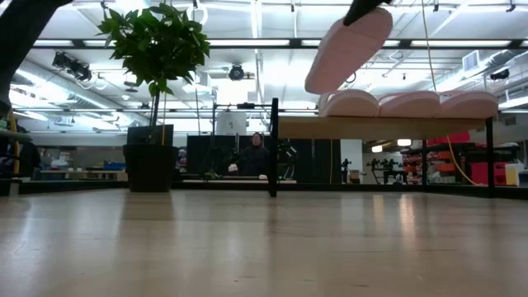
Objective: Pick and place slides into the shelf
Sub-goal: Put the pink slide on the shelf
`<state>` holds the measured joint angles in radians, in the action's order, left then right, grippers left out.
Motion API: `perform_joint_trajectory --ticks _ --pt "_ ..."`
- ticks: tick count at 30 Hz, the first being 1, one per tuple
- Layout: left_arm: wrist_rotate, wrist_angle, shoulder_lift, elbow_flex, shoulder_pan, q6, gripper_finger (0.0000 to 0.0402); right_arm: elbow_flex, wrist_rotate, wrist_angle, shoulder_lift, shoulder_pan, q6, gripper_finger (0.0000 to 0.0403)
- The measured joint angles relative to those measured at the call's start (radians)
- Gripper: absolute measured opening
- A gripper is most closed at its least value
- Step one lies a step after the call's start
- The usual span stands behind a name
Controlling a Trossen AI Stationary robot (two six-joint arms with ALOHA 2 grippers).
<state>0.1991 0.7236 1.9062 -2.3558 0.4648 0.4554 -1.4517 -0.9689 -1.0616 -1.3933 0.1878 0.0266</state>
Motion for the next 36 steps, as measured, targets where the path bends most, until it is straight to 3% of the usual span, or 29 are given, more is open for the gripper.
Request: perform_joint_trajectory --ticks 3,8,17,25,36 --pt "-0.068 0.014 -0.029 0.000 0.000 0.001 0.0173 0.000 -0.003 0.088 -0.006 -0.005 0.153 0.0036" --pt "-0.120 0.032 -0.058 0.000 0.005 0.000 0.0170 0.000 -0.047 0.234 -0.041 -0.017 0.229 0.0035" --pt "-0.255 0.103 -0.071 0.000 0.010 -0.025 0.0166 0.002 -0.093 0.386 -0.127 -0.090 0.524 0.0035" --pt "-0.286 0.172 -0.070 0.000 0.012 -0.003 0.0157 0.002 -0.108 0.566 -0.182 -0.109 0.549 0.0034" --pt "-0.285 0.196 -0.070 0.000 0.025 0.027 0.0141 0.002 -0.106 0.580 -0.276 -0.106 0.627 0.0034"
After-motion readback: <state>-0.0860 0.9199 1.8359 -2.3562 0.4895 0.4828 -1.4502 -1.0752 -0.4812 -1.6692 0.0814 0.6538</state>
